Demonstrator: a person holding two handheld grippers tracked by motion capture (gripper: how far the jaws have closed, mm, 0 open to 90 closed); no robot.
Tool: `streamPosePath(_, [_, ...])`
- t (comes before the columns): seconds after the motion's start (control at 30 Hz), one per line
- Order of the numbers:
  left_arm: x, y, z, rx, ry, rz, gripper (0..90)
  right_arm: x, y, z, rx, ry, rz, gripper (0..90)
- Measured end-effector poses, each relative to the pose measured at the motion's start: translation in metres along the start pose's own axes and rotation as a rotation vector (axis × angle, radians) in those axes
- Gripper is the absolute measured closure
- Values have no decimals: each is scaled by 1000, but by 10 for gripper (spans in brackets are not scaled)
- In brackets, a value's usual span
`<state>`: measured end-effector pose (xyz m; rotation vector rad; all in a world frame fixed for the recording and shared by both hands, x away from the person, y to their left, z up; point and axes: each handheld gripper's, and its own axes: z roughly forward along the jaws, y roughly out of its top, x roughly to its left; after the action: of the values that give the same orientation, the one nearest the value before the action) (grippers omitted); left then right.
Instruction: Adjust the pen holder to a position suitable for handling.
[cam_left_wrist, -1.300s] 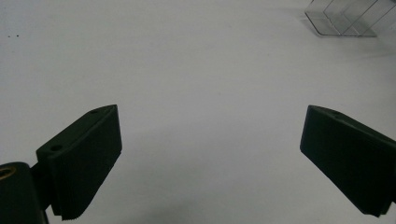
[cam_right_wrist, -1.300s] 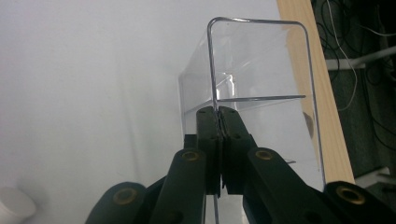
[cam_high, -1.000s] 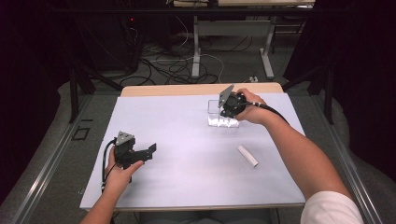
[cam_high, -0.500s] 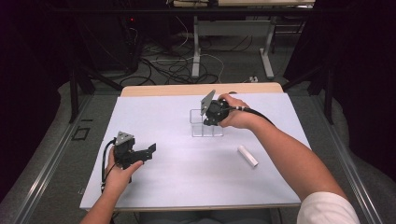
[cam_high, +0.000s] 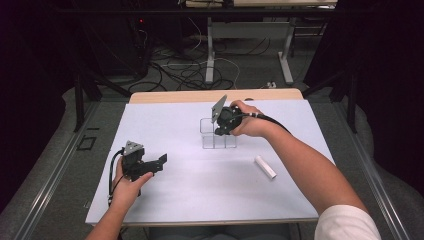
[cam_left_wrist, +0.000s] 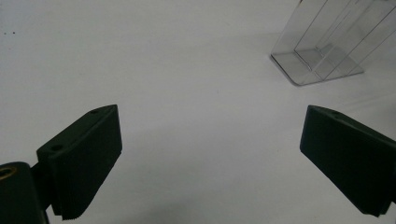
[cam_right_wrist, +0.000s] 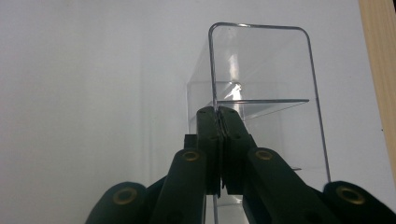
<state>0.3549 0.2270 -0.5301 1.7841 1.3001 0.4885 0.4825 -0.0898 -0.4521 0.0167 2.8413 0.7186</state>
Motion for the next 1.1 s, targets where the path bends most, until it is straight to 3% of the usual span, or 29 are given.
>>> streamPosePath(0.17, [1,0,0,2,1,5,56,0,0,0,-12,-29,-3,844])
streamPosePath(0.37, [1,-1,0,-2,4,5,56,0,-3,-11,-56,-105,53,646])
streamPosePath(0.5, [-1,-1,1,-5,0,6,56,4,-5,-17,-110,-143,99,620])
streamPosePath(0.7, [-1,-1,1,-6,0,4,58,12,-11,-26,-131,-209,122,554])
streamPosePath(0.77, [-1,-1,1,-9,1,2,58,15,-13,-30,-130,-193,149,550])
streamPosePath(0.83, [-1,-1,2,-9,1,1,58,18,-15,-34,-127,-208,163,545])
streamPosePath(0.97, [-1,-1,2,-7,0,0,58,22,-19,-43,-135,-212,284,502])
streamPosePath(1.1, [-1,-1,1,-4,1,2,59,24,-26,-49,-150,-175,457,382])
